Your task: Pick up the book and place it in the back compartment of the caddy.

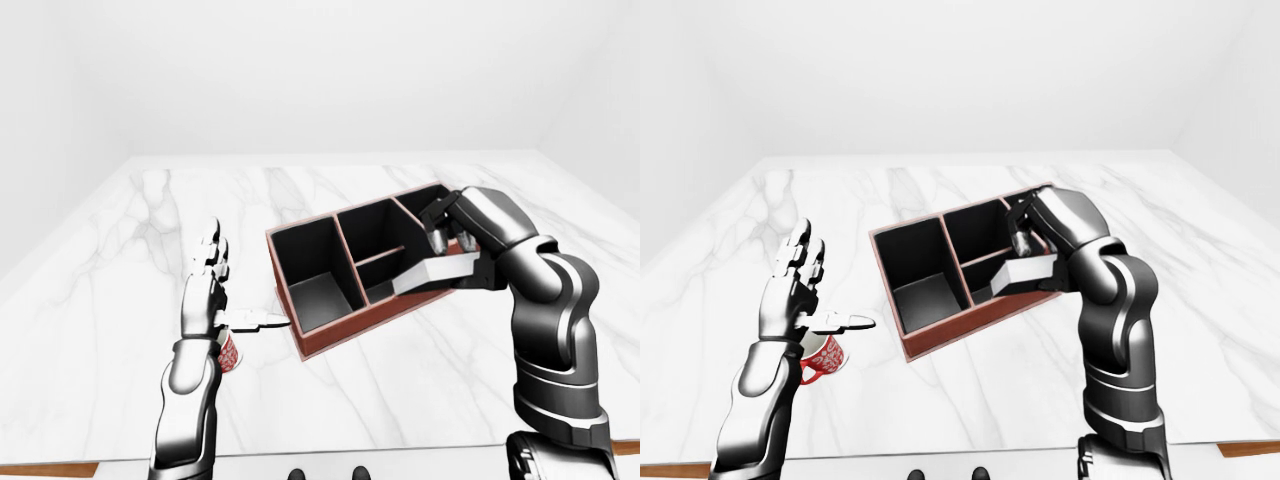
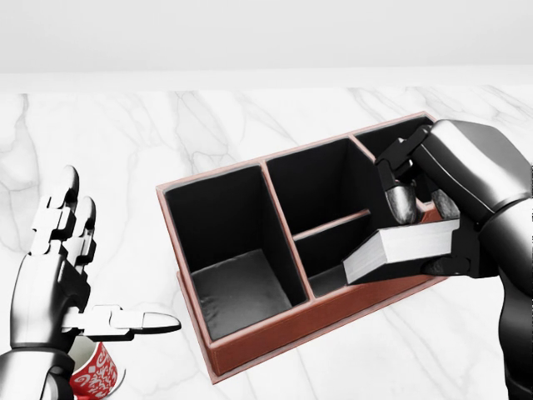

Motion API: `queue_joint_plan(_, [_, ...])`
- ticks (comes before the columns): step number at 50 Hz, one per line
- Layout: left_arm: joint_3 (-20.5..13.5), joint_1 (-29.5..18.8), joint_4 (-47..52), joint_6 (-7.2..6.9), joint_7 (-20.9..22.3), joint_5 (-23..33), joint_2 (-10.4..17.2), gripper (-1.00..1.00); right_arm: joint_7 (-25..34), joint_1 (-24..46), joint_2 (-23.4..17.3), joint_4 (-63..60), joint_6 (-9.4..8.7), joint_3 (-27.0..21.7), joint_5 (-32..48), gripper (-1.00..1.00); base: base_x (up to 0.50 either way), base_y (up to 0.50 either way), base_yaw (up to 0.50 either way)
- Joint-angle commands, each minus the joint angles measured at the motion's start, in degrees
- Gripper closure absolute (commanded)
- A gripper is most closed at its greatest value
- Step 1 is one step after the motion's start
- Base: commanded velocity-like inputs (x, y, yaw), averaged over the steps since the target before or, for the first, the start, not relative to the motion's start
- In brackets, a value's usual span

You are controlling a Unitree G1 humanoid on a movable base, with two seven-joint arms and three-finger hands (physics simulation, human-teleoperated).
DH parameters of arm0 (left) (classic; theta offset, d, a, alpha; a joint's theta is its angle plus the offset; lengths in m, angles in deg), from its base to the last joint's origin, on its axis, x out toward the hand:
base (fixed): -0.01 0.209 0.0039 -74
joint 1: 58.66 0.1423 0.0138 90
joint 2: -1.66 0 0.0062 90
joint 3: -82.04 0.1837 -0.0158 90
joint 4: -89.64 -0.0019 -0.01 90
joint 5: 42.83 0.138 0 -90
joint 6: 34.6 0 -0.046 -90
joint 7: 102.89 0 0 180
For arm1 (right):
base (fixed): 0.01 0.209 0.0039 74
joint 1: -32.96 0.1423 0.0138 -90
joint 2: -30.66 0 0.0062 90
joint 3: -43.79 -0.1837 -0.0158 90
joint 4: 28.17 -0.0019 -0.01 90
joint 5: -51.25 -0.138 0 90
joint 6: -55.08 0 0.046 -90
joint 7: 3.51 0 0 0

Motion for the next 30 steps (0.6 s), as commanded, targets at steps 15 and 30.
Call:
queue_joint_plan(15, [0.1, 0.1, 0.1, 0.0, 0.0, 0.2, 0.0, -1.0, 0.0, 4.4, 1.1, 1.7, 0.0, 1.9, 0.7, 1.0, 0.0, 0.0, 0.0])
queue_joint_plan(30, [0.1, -0.1, -0.8, 0.0, 0.0, 0.2, 0.0, -1.0, 0.0, 6.7, 1.6, 4.8, 0.0, 2.9, 1.2, 1.0, 0.0, 0.0, 0.0])
